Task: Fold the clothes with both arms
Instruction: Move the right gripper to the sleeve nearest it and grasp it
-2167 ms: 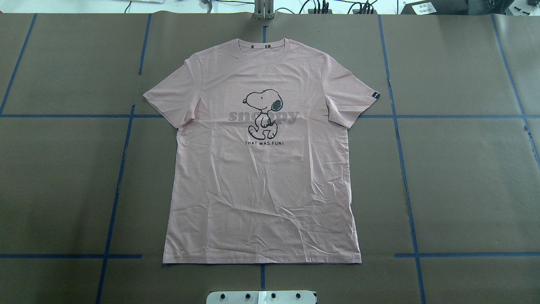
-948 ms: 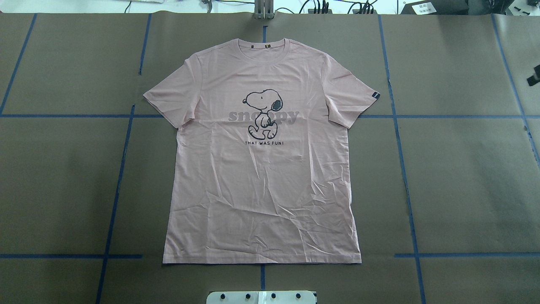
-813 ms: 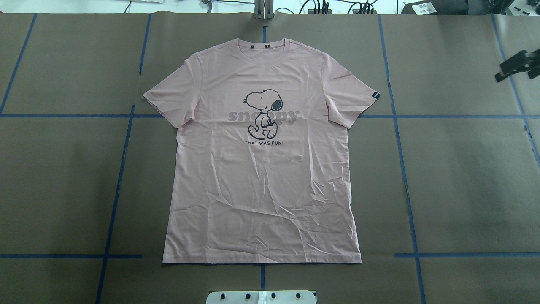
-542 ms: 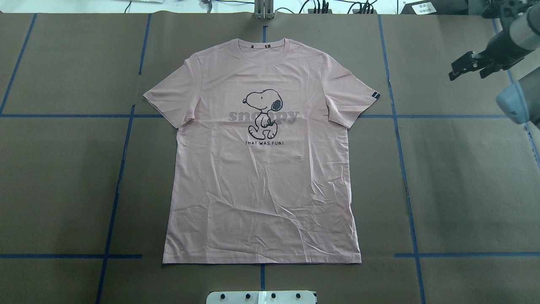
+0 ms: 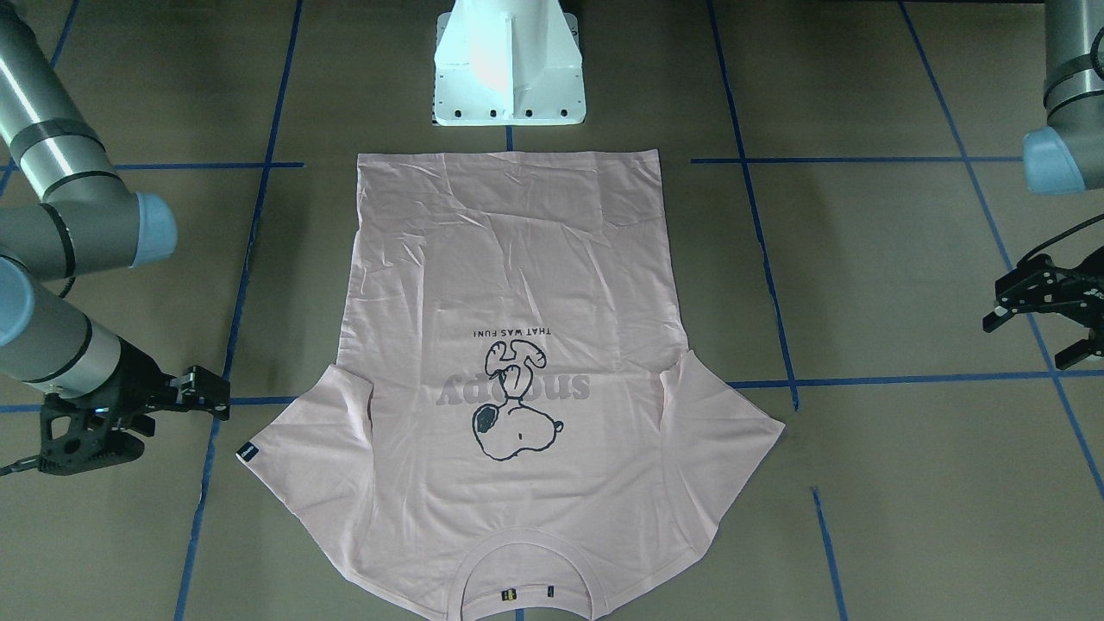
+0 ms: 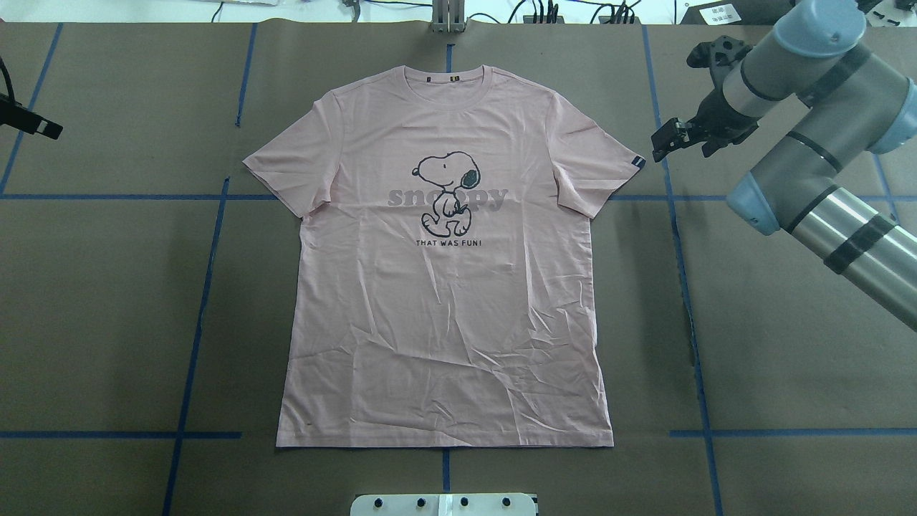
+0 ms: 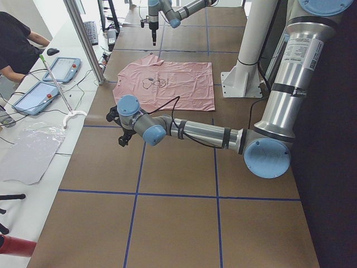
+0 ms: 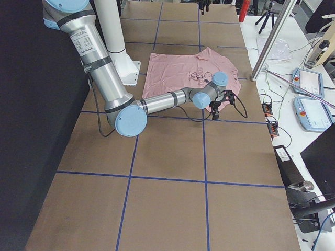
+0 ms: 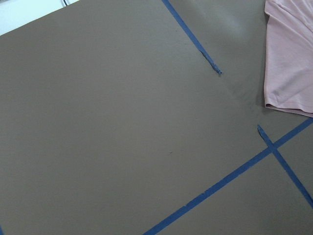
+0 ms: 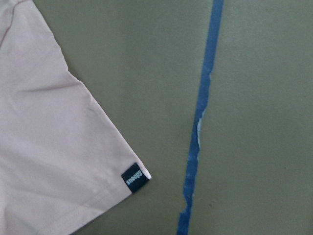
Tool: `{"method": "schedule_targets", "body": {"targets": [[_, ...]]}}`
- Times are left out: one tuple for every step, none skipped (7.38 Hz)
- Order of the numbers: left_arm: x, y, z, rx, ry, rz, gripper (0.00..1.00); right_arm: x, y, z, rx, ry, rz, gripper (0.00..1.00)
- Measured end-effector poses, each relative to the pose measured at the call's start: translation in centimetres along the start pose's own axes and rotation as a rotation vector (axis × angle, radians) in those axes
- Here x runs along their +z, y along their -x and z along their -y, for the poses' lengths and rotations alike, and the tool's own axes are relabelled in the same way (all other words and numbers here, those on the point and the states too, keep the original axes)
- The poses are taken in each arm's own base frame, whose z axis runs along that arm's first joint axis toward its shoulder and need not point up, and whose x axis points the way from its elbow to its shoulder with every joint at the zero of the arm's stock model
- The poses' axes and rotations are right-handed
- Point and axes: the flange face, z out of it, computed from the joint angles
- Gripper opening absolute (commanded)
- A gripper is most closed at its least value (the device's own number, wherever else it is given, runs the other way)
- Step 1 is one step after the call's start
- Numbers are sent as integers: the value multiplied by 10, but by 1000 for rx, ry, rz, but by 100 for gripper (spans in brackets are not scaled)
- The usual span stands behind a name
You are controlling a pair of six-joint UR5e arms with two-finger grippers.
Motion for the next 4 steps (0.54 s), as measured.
{"method": "schedule_targets", "body": {"targets": [[1,-2,1,-21,-9,-2,100,14,13,6,16,-6,-25,99],[1,-4,1,-33,-14,0,100,24,22,15,25,-7,-45,99],[2,-4,1,-37,-16,1,100,33,29,25,31,-8,-65,98],[1,-4,1,-38,-17,1,100,39,32,30,33,-10,-81,96]]}}
